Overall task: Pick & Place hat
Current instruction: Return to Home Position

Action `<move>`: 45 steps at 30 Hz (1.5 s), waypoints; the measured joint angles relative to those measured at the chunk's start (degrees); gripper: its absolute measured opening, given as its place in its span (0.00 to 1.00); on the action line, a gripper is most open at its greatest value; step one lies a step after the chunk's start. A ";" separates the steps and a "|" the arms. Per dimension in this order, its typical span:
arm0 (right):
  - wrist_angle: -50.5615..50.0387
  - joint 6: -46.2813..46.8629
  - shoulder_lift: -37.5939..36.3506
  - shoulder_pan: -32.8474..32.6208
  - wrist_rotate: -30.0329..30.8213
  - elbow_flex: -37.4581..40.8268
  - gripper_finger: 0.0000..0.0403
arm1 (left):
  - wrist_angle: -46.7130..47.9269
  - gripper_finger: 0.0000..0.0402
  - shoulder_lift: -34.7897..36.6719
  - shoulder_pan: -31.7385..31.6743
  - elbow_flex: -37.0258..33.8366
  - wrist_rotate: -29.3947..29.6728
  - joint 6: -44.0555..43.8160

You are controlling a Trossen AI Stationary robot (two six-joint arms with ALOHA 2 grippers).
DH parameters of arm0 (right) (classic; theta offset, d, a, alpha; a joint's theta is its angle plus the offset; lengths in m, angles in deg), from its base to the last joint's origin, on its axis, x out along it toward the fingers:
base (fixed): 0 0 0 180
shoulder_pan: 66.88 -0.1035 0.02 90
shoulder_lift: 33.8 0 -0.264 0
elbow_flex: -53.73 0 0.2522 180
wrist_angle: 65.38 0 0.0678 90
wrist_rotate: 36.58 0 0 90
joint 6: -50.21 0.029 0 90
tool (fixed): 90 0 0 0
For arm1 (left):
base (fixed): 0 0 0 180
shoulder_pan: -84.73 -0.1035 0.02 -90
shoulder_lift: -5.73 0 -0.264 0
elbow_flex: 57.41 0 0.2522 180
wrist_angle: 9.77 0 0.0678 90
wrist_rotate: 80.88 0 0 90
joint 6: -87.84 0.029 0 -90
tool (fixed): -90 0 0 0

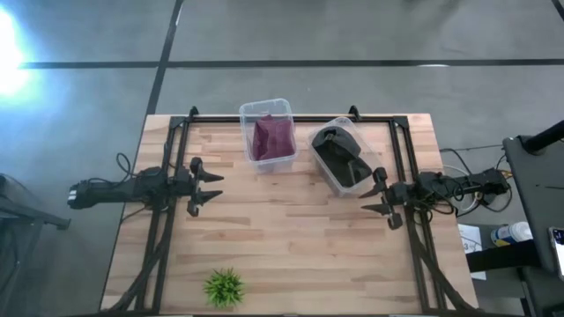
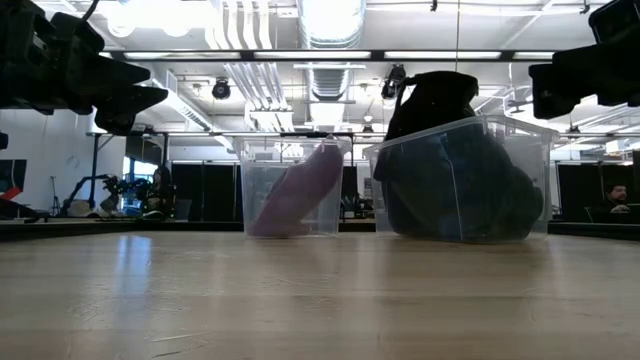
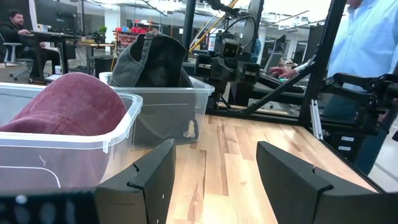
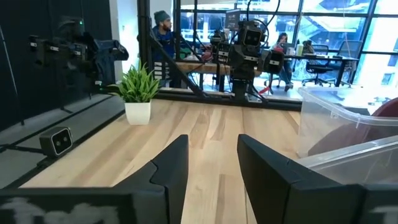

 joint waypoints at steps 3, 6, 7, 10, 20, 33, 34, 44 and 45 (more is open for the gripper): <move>0.00 0.00 0.00 0.00 0.00 0.00 0.33 | 0.00 0.54 0.00 0.01 0.00 0.00 -0.01; 0.00 0.00 0.00 0.00 -0.02 0.00 0.32 | 0.00 0.54 0.00 0.01 0.00 0.00 0.00; 0.00 0.00 0.00 0.00 -0.02 0.00 0.32 | 0.00 0.54 0.00 0.00 0.00 0.00 0.00; 0.00 0.00 0.00 0.00 -0.02 0.00 0.32 | 0.00 0.54 0.00 0.00 0.00 0.00 0.00; 0.00 0.00 0.00 0.00 -0.04 0.00 0.34 | 0.00 0.54 -0.02 0.00 0.00 0.00 0.00; 0.00 0.00 0.00 0.00 -0.04 0.00 0.31 | 0.00 0.54 -0.02 0.01 0.00 -0.02 0.00; 0.00 0.00 0.00 0.00 -0.04 -0.02 0.32 | 0.00 0.54 -0.01 0.00 0.00 -0.02 0.00; 0.00 0.00 0.00 0.00 -0.04 -0.02 0.33 | 0.00 0.54 -0.01 0.01 0.00 -0.01 0.00; 0.00 0.00 0.00 0.00 -0.04 -0.02 0.33 | 0.00 0.54 -0.02 0.02 0.00 -0.02 0.00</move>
